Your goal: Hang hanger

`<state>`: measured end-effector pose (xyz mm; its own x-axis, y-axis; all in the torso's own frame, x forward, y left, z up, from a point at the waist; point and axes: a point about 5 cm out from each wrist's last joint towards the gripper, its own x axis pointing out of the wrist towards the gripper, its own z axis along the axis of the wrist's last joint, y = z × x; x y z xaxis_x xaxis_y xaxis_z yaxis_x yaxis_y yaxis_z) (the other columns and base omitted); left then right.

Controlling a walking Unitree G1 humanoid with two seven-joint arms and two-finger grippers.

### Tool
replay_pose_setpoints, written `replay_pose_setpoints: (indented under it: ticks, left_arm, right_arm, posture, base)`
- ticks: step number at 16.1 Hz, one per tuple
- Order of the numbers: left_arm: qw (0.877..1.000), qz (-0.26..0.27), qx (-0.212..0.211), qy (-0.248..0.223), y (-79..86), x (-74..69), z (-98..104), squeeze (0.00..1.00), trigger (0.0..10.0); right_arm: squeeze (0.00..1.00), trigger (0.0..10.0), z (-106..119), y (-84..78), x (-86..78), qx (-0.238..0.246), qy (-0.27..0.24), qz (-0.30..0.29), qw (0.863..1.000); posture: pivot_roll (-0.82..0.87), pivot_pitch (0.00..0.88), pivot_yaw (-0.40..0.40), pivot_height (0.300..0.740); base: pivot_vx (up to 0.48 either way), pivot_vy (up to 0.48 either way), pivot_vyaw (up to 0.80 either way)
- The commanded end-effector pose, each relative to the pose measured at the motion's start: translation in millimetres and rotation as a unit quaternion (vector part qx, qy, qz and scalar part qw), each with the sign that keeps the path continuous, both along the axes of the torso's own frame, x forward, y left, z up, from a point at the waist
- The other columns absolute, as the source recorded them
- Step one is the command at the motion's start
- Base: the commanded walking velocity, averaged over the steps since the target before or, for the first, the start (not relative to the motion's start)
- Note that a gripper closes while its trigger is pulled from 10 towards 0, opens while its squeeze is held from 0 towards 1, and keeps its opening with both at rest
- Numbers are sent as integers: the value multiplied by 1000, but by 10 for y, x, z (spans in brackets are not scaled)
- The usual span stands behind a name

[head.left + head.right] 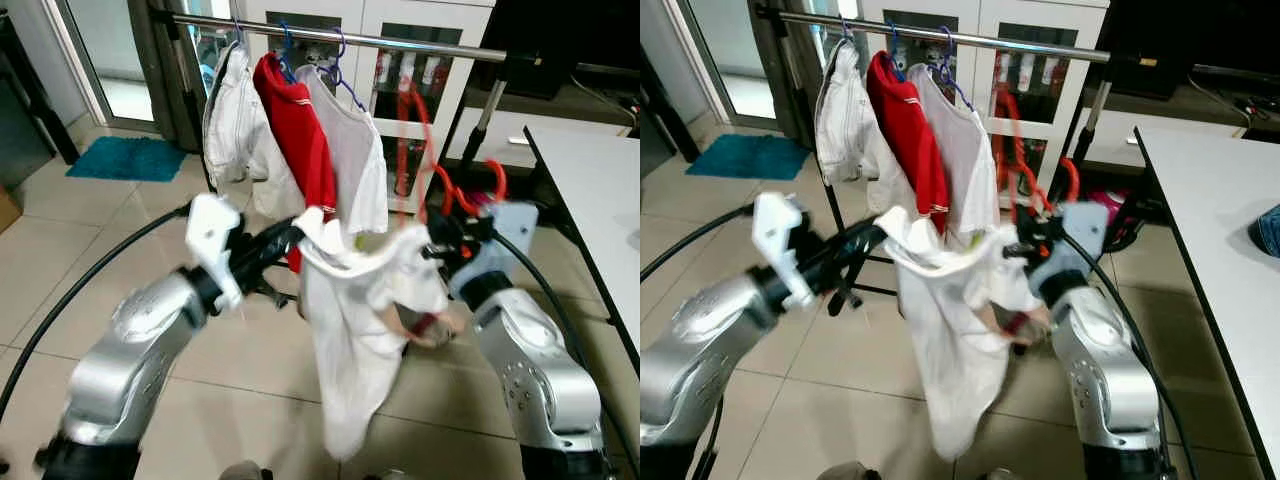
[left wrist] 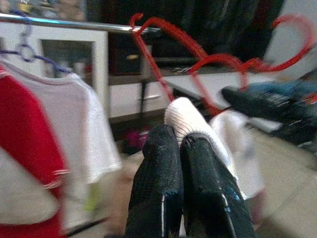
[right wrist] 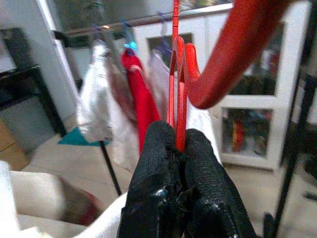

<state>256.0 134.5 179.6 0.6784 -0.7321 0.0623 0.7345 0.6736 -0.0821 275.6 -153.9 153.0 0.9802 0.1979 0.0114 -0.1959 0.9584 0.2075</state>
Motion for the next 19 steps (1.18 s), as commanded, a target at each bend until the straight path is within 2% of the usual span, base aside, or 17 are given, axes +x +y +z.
replay_pose_setpoints:
  ticks: [1,2,3,4,5,6,7,8,9,10,12,13,14,16,17,18,19]
  left_arm:
    - [998,-37,-50,-23,-72,-80,186,0,0]
    - [990,-37,-133,-34,-73,-92,350,0,0]
    - [964,-17,-257,-60,16,-44,630,0,0]
    - [938,-1,-337,-81,155,-11,836,0,0]
    - [928,3,-363,-87,235,-4,906,0,0]
    - [933,-4,-351,-78,275,-14,877,0,0]
    - [951,-8,-304,-55,246,-17,770,0,0]
    - [980,-10,-201,7,176,-20,516,0,0]
    - [991,0,-129,39,147,-13,329,0,0]
    - [991,15,70,114,112,-33,-192,0,0]
    - [981,-9,143,135,97,-107,-381,0,0]
    - [967,-40,197,160,118,-214,-533,0,0]
    - [957,-61,218,184,171,-308,-619,0,0]
    - [952,-59,241,180,227,-311,-669,0,0]
    - [954,-43,242,173,252,-276,-668,0,0]
    - [961,-6,231,151,294,-191,-623,0,0]
    - [976,42,182,113,323,-95,-472,0,0]
  right_arm:
    - [0,0,126,-42,37,22,-32,-22,999]
    - [0,0,164,-59,60,40,-41,-37,998]
    - [0,0,173,-83,72,29,-44,-45,998]
    - [0,0,145,-90,67,8,-41,-41,998]
    - [0,0,120,-96,63,1,-37,-43,998]
    - [0,0,111,-94,66,-6,-38,-43,998]
    - [0,0,119,-83,76,-5,-41,-42,998]
    - [0,0,148,-56,100,2,-48,-41,998]
    - [0,0,185,-27,118,6,-56,-36,998]
    - [0,0,330,65,182,30,-82,-25,996]
    - [0,0,451,84,219,72,-103,-28,992]
    - [0,0,613,26,256,140,-136,-48,980]
    - [0,0,723,-75,280,193,-161,-68,966]
    - [0,0,733,-134,303,202,-162,-76,963]
    - [0,0,725,-141,306,192,-161,-73,965]
    - [0,0,682,-155,296,165,-151,-70,972]
    - [0,0,550,-146,224,83,-123,-53,988]
  posture:
    - [-54,0,-7,740]
    - [-60,0,-8,740]
    - [-58,0,-10,740]
    - [-58,0,-11,740]
    - [-57,0,-11,740]
    - [-53,0,-11,740]
    - [-51,0,-11,740]
    - [-49,0,-10,740]
    - [-49,0,-10,740]
    - [-49,0,-6,740]
    - [-49,0,-4,740]
    - [-50,0,-3,740]
    - [-50,0,-3,740]
    - [-49,0,-8,740]
    - [-49,0,-8,740]
    - [-47,0,-14,740]
    - [-47,0,-18,740]
  base:
    - [0,0,0]
    - [0,0,0]
    - [0,0,0]
    - [0,0,0]
    - [0,0,0]
    - [0,0,0]
    - [0,0,0]
    - [0,0,0]
    - [0,0,0]
    - [0,0,0]
    - [0,0,0]
    - [0,0,0]
    - [0,0,0]
    - [0,0,0]
    - [0,0,0]
    - [0,0,0]
    - [0,0,0]
